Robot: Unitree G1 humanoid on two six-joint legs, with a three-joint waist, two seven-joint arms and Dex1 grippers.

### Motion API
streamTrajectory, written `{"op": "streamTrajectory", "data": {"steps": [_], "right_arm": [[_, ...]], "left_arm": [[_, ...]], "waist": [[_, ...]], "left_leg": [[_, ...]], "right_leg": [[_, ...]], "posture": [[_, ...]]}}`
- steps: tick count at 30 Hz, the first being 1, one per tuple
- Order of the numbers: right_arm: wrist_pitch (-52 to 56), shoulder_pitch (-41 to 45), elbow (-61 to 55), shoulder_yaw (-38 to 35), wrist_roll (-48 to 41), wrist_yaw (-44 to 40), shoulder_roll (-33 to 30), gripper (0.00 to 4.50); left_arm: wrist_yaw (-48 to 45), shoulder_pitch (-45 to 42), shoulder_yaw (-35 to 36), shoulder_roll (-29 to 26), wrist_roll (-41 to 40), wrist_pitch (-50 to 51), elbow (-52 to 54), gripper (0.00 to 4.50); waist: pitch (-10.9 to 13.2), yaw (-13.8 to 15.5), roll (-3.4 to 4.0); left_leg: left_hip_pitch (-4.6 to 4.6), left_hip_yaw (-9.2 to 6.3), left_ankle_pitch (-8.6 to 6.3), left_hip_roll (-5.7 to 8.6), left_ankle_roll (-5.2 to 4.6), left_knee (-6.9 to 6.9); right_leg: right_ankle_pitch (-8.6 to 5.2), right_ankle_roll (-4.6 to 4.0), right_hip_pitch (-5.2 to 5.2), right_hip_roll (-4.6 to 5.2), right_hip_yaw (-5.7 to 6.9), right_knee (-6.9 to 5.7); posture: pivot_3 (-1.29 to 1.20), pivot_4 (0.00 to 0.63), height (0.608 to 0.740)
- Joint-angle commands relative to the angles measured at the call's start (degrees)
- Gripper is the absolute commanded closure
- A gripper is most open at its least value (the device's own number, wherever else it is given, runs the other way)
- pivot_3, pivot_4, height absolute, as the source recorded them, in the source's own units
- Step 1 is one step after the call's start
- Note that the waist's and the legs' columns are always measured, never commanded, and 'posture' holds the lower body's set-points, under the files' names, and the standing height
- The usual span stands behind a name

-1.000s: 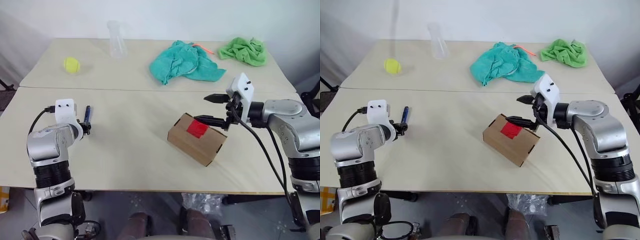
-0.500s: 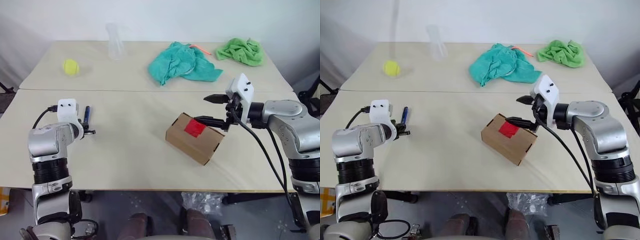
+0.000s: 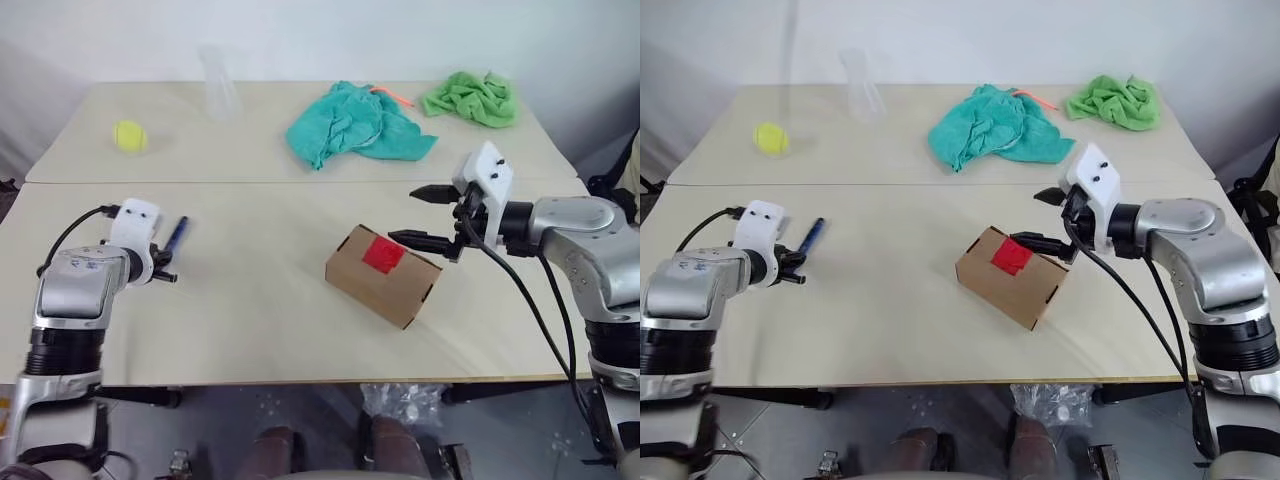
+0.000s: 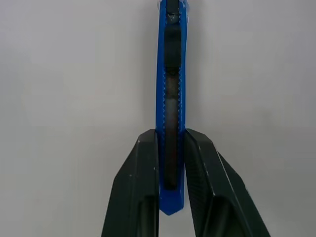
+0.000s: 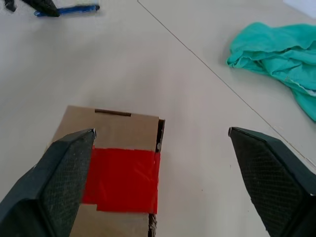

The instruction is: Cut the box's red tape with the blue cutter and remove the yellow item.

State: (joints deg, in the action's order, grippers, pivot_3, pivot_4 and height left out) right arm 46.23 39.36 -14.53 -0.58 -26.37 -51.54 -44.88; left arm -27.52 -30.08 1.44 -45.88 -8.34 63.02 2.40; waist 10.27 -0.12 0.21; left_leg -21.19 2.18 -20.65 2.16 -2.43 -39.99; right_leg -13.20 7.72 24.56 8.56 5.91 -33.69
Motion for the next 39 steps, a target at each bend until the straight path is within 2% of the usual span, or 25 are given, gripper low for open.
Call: {"op": "streamTrajectory", "data": {"steps": [1,4,7,9,13,18,22,28,32,39], "right_arm": [[5.21,1.58,-8.9,-0.14,-3.92,2.57,1.19,0.0],[9.28,2.29,-12.96,2.5,-5.9,4.23,3.18,0.0],[8.95,1.56,-15.84,5.94,-6.42,5.42,6.32,0.59],[7.45,1.45,-16.16,8.58,-5.11,6.12,7.96,1.29],[4.65,2.67,-15.7,15.19,-0.87,6.86,9.58,2.7],[4.85,3.64,-16.46,22.73,2.76,8.73,13.16,4.45],[4.47,4.02,-15.73,29.06,7.44,9.4,13.66,4.45],[3.22,4.23,-16.07,35.5,11.16,6.09,13.06,4.45],[4.22,3.54,-16.77,35.93,10.91,4.58,13.0,4.45],[0.09,2.54,-13.32,40.45,14.93,1.44,12.31,4.45]], "left_arm": [[-12.69,2.65,-1.83,-2.94,-5.24,-9.4,7.98,3.91],[-17.08,4.63,-1.65,-4.22,-5.21,-18.54,7.68,3.91],[-22.56,6.67,-3.96,-5.76,-3.89,-28.03,6.36,3.96],[-26.37,7.8,-3.9,-4.83,-5.3,-34.48,6.62,3.96],[-34.11,9.24,-5.18,-4.94,-7.5,-40.48,8.25,3.96],[-39.36,10.09,-8.5,-5.9,-4.64,-46.9,7.43,3.96],[-41.83,12.5,-10.12,-7.1,-3.25,-49.64,9.15,3.96],[-41.89,13.72,-13.5,-8.91,3.86,-54.83,7.78,3.96],[-40.64,13.5,-14.08,-8.52,6.29,-57.38,6.3,3.96],[-39.91,13.73,-14.67,-7.7,6.88,-56.07,7.32,3.96]], "waist": [[0.01,0.25,-0.01],[0.03,0.11,-0.03],[0.05,0.05,0.01],[0.07,0.05,0.04],[0.07,0.0,0.04],[0.07,-0.02,0.04],[0.08,-0.1,0.05],[0.07,-0.05,0.06],[0.07,-0.06,0.06],[0.07,0.02,0.06]], "left_leg": [[-0.05,-0.05,0.0,-0.01,0.0,0.01],[-0.15,-0.11,0.04,-0.05,-0.09,0.01],[-0.13,-0.1,0.06,-0.08,-0.14,0.02],[-0.11,-0.05,0.06,-0.06,-0.17,0.03],[-0.12,-0.05,0.05,-0.06,-0.27,0.03],[-0.13,-0.04,0.05,-0.06,-0.35,0.02],[-0.14,-0.04,0.05,-0.05,-0.42,0.02],[-0.14,-0.04,0.04,-0.04,-0.46,0.01],[-0.11,-0.04,0.04,-0.05,-0.47,0.01],[-0.02,-0.04,0.05,-0.05,-0.49,-0.02]], "right_leg": [[0.0,0.0,0.0,0.0,0.04,0.05],[-0.01,-0.01,0.01,-0.02,0.11,0.16],[-0.02,-0.04,0.0,-0.05,0.15,0.16],[-0.02,-0.04,0.01,-0.04,0.14,0.14],[-0.02,-0.04,0.02,-0.04,0.15,0.15],[-0.02,-0.04,0.03,-0.06,0.16,0.13],[-0.02,-0.04,0.04,-0.07,0.16,0.12],[-0.02,-0.04,0.03,-0.06,0.16,0.12],[-0.03,-0.05,0.03,-0.07,0.16,0.08],[-0.03,-0.05,-0.04,-0.06,0.15,0.01]], "posture": [[0.0,0.15,0.74],[0.0,0.15,0.74],[0.0,0.15,0.74],[0.0,0.15,0.74],[0.0,0.15,0.74],[0.0,0.15,0.74],[0.0,0.15,0.74],[0.0,0.15,0.74],[0.0,0.15,0.74],[0.0,0.15,0.74]]}}
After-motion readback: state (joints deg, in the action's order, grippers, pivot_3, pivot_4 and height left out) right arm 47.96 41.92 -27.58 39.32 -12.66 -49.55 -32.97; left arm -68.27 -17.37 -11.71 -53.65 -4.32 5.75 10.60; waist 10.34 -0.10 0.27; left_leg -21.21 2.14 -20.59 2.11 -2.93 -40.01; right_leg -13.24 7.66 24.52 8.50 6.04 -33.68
